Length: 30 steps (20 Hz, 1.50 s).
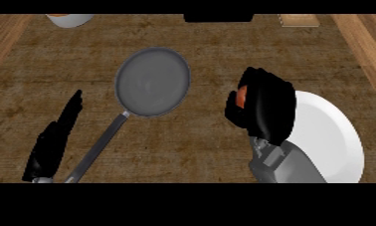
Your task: Pick the sweet potato from the plate and place it in the pan
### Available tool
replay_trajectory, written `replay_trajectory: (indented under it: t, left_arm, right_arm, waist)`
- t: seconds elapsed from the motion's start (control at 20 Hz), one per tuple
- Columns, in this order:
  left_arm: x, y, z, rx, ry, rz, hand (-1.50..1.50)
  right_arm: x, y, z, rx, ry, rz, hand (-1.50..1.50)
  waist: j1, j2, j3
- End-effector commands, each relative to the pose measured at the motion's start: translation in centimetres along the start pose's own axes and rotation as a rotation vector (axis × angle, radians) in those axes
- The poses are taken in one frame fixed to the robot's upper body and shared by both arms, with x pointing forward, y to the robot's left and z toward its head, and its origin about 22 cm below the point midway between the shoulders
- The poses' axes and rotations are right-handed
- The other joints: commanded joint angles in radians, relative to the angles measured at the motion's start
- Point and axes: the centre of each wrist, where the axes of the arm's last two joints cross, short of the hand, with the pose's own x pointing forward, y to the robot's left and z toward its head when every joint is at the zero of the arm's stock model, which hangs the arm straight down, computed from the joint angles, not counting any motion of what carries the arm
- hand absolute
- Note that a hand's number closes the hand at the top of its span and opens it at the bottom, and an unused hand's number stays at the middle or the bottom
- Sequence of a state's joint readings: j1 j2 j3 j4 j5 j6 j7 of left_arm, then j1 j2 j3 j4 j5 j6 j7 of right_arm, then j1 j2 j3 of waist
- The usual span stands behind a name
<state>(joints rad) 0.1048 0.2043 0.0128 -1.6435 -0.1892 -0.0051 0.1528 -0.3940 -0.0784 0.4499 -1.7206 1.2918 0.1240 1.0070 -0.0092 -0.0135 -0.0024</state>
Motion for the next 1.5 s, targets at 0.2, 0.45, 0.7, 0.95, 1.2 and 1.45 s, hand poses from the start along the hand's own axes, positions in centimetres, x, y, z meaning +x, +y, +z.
replay_trajectory:
  t: [0.2,0.45,0.7,0.95,1.2,1.45]
  left_arm:
    - [2.4,-0.7,-1.1,-0.032,-0.023,-0.002,0.00]
    - [-0.4,0.0,-1.6,-0.026,-0.047,-0.005,0.00]
    - [1.8,-2.1,-2.0,-0.064,-0.063,-0.013,0.00]
    - [1.9,-1.7,-1.7,-0.087,-0.071,-0.014,0.00]
    - [3.4,-2.2,-3.3,-0.105,-0.112,-0.022,0.00]
    - [3.1,-3.4,-2.9,-0.141,-0.117,-0.007,0.00]
  right_arm:
    - [7.2,0.0,-0.7,-0.084,-0.043,-0.156,1.50]
    - [9.3,0.2,-4.5,-0.022,-0.034,-0.249,1.50]
    - [10.2,2.6,-7.0,0.031,0.024,-0.308,1.50]
    - [10.1,5.6,-8.8,0.110,0.041,-0.261,1.50]
    - [9.8,7.1,-9.9,0.194,0.021,-0.177,1.50]
    - [7.1,8.2,-10.8,0.364,0.236,-0.464,-1.50]
  waist:
    - [0.037,0.018,0.003]
    - [0.051,0.025,0.002]
    - [0.090,0.035,0.002]
    - [0.112,0.039,0.002]
    - [0.135,0.051,0.002]
    - [0.174,0.071,0.005]
